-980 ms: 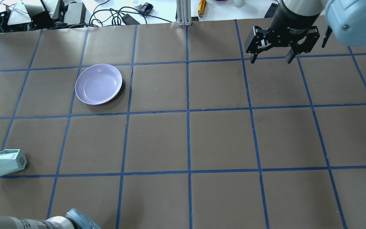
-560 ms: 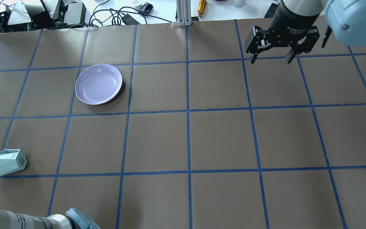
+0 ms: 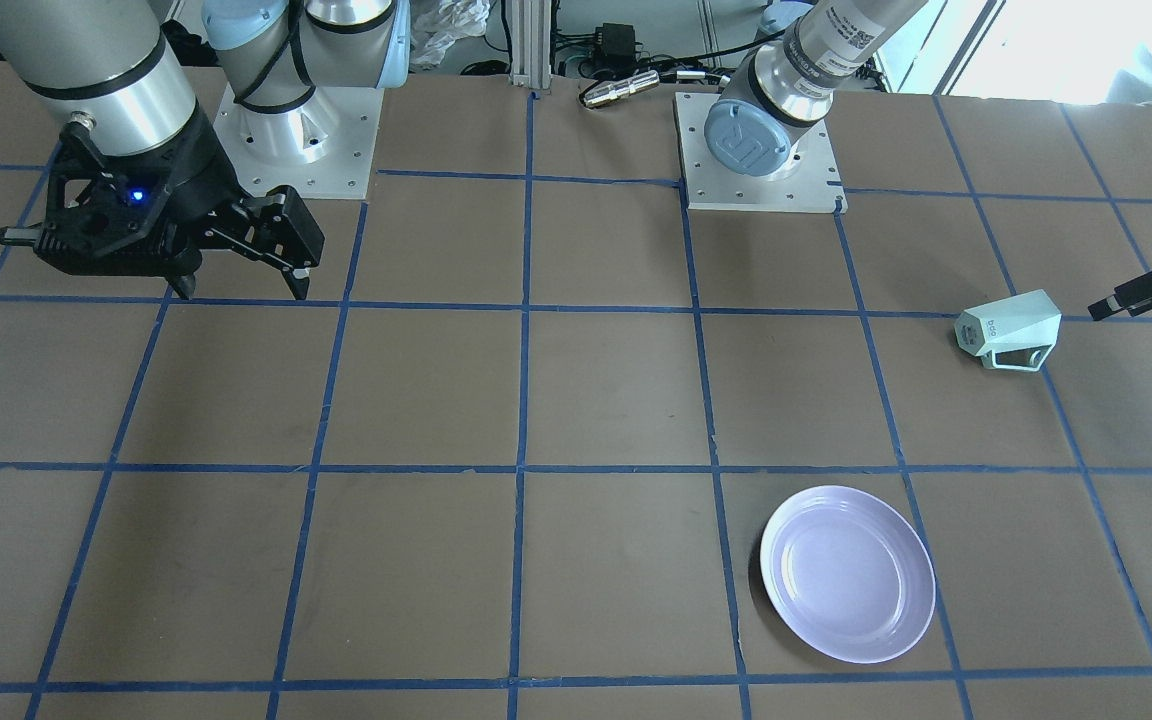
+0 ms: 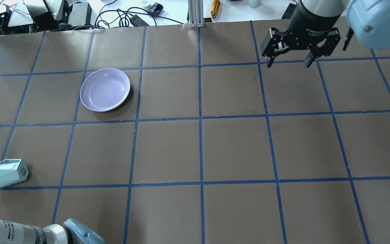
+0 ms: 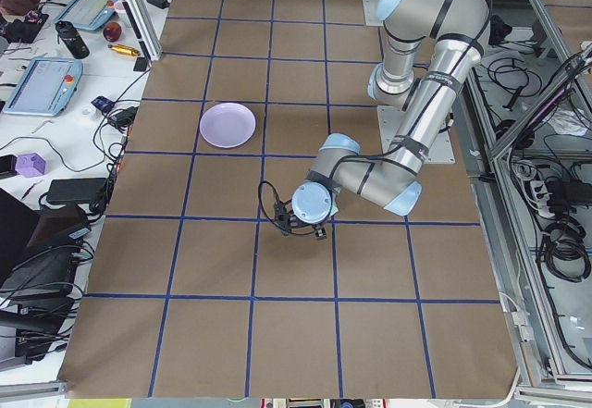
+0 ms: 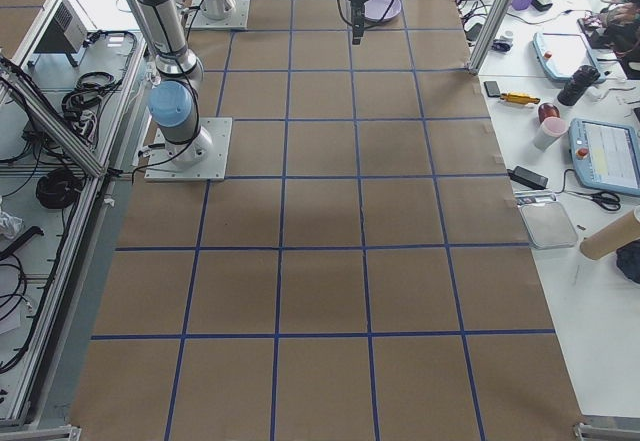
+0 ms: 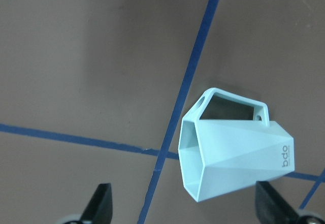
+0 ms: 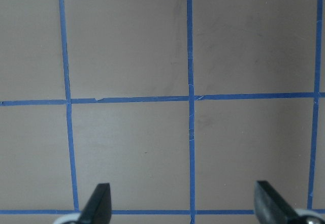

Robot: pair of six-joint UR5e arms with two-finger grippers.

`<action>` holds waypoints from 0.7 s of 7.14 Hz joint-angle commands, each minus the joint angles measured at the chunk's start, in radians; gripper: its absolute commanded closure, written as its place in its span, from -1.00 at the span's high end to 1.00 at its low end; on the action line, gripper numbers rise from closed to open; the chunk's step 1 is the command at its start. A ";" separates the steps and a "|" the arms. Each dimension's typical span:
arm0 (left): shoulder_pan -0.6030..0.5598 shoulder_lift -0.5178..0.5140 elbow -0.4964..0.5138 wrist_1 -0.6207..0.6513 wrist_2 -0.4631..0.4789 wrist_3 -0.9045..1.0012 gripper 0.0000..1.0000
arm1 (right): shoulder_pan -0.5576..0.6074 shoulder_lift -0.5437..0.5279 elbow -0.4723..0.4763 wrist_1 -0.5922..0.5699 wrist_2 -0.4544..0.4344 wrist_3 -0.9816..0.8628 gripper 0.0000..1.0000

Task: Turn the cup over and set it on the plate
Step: 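Lower the left gripper and grasp the mint-green cup by its rim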

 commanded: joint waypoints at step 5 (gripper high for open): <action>0.100 -0.072 -0.002 -0.208 -0.126 0.228 0.84 | 0.000 0.000 0.000 0.000 0.000 0.000 1.00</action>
